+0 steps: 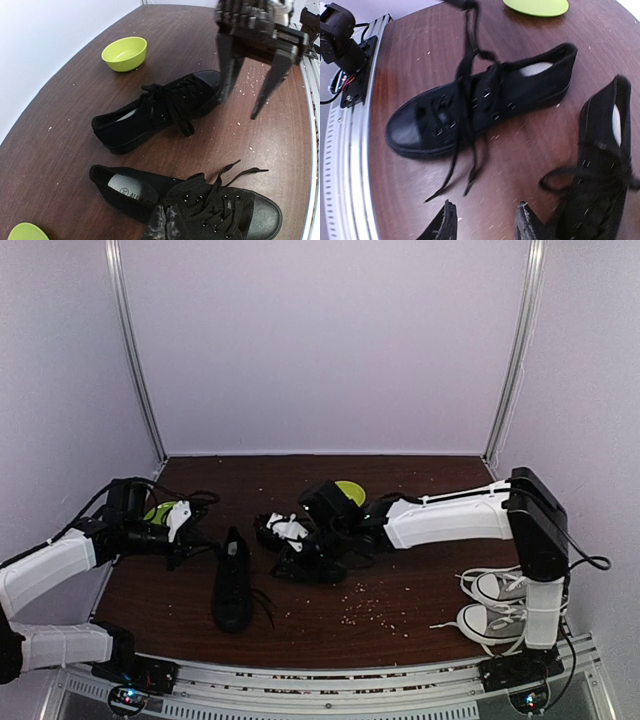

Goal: Tie the shoes
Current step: Pass from the right arm to the left, then pick up the half-tied shoelace from the center of the board.

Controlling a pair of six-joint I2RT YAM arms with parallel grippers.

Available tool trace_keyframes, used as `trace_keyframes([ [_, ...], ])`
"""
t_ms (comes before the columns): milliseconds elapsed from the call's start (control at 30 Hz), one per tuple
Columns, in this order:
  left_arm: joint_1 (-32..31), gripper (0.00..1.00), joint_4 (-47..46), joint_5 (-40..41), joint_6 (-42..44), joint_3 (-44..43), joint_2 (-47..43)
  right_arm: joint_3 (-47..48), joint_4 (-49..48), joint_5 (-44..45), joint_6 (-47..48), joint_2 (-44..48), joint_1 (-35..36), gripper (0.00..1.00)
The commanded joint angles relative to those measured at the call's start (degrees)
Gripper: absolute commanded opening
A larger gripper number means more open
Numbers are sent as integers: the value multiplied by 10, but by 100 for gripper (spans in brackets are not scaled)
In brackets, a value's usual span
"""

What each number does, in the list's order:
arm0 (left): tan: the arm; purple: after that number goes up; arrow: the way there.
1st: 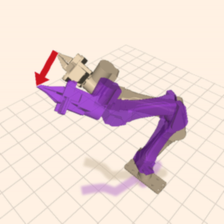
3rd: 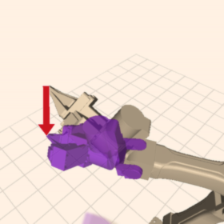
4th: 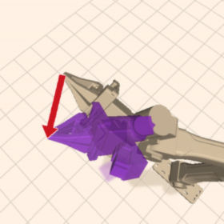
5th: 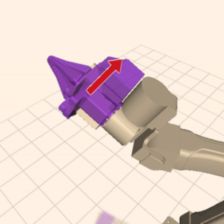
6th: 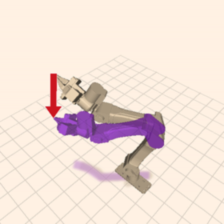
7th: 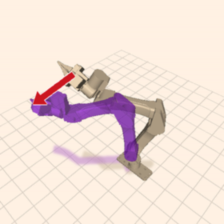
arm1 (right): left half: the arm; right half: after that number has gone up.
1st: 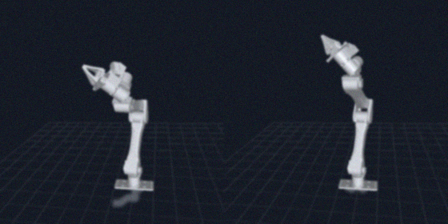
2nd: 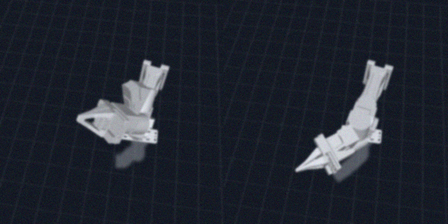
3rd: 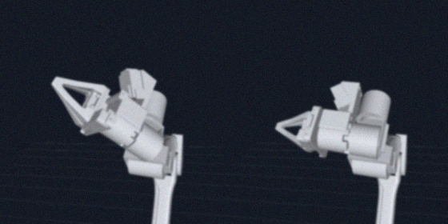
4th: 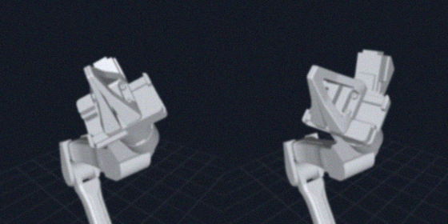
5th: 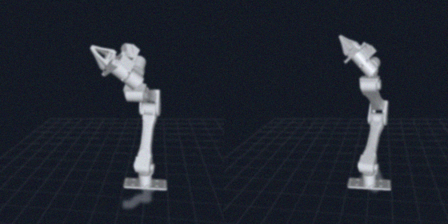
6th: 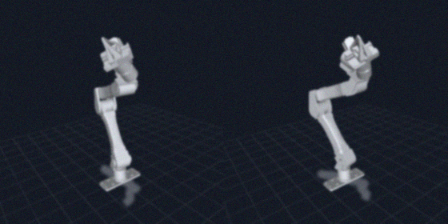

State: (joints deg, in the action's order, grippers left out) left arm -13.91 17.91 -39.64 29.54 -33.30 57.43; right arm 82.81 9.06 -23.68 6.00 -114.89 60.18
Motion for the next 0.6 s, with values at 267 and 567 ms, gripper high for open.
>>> trace_keyframes([
  [267, 2, 0, -49, 27, -20, 10, -13, 108, 225, 29, -74, -92, 66, 47],
  [567, 2, 0, -47, 30, -13, 10, -14, 184, 268, 12, -87, -162, 68, 40],
])
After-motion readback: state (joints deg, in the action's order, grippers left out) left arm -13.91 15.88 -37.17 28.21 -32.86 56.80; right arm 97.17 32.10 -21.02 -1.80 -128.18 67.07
